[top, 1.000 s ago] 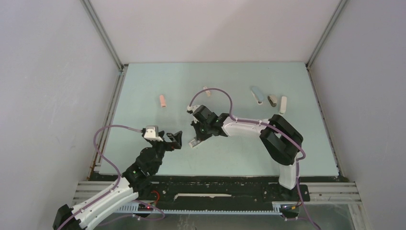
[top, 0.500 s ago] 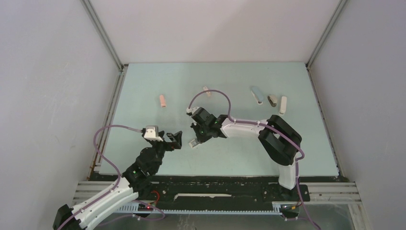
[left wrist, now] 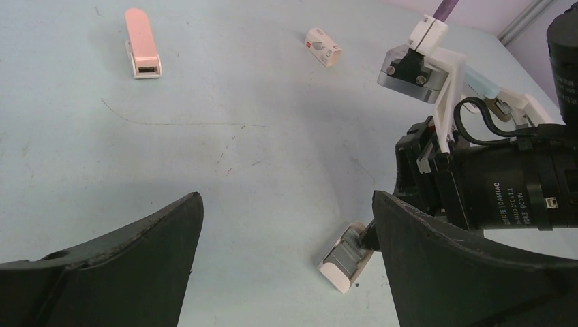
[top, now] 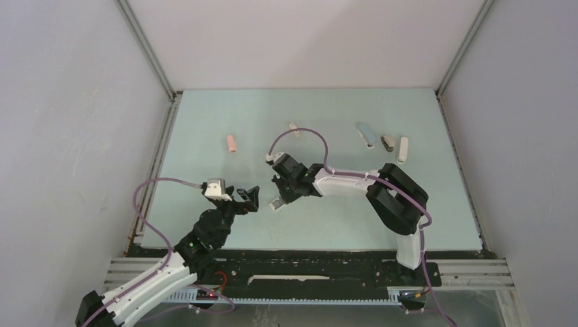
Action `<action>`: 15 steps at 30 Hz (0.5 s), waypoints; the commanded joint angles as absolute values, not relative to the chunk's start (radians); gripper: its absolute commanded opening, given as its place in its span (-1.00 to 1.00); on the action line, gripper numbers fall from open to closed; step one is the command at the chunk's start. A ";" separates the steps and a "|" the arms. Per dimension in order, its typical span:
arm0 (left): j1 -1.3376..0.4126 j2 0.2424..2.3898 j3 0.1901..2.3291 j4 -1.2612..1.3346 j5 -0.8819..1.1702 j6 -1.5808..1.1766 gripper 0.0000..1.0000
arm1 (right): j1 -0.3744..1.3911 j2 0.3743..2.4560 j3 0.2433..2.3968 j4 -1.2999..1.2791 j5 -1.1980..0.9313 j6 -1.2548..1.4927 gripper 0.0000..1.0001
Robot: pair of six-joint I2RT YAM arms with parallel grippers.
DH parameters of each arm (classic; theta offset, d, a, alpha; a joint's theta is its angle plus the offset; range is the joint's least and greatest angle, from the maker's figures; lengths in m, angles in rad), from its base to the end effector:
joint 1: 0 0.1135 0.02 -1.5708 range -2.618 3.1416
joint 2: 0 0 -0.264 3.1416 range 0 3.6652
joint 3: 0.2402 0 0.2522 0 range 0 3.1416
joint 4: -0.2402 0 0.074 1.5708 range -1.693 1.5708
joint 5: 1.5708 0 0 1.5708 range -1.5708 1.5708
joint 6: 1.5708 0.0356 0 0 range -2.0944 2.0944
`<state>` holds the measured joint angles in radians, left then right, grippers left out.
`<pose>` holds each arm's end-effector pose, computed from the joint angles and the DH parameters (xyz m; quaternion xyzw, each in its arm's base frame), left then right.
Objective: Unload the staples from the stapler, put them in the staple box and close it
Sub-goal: Place the staple in the staple box.
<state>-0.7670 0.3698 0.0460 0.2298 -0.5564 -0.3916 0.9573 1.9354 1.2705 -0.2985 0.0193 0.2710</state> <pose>0.1059 -0.0759 0.1781 -0.0489 0.7331 -0.1844 0.6528 0.2346 0.3320 0.1662 -0.3183 0.8995 0.1648 0.2497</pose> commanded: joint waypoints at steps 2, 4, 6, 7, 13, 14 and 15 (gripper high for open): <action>-0.759 0.362 0.029 0.252 -0.580 -0.399 1.00 | 0.968 1.945 1.289 -0.298 0.031 0.258 -0.89; -0.758 0.364 0.029 0.252 -0.578 -0.399 1.00 | 0.968 1.944 1.289 -0.298 0.027 0.255 -0.81; -0.757 0.364 0.029 0.252 -0.579 -0.399 1.00 | 0.969 1.940 1.290 -0.298 0.024 0.253 -0.71; -0.758 0.364 0.030 0.252 -0.579 -0.399 1.00 | 0.969 1.937 1.290 -0.298 0.020 0.251 -0.66; -0.757 0.365 0.029 0.251 -0.579 -0.399 1.00 | 0.975 1.909 1.295 -0.296 0.012 0.234 -0.48; -0.756 0.365 0.029 0.252 -0.578 -0.399 1.00 | 0.977 1.902 1.297 -0.296 0.011 0.230 -0.48; -0.757 0.365 0.029 0.252 -0.579 -0.399 1.00 | 0.978 1.892 1.298 -0.296 0.013 0.224 -0.47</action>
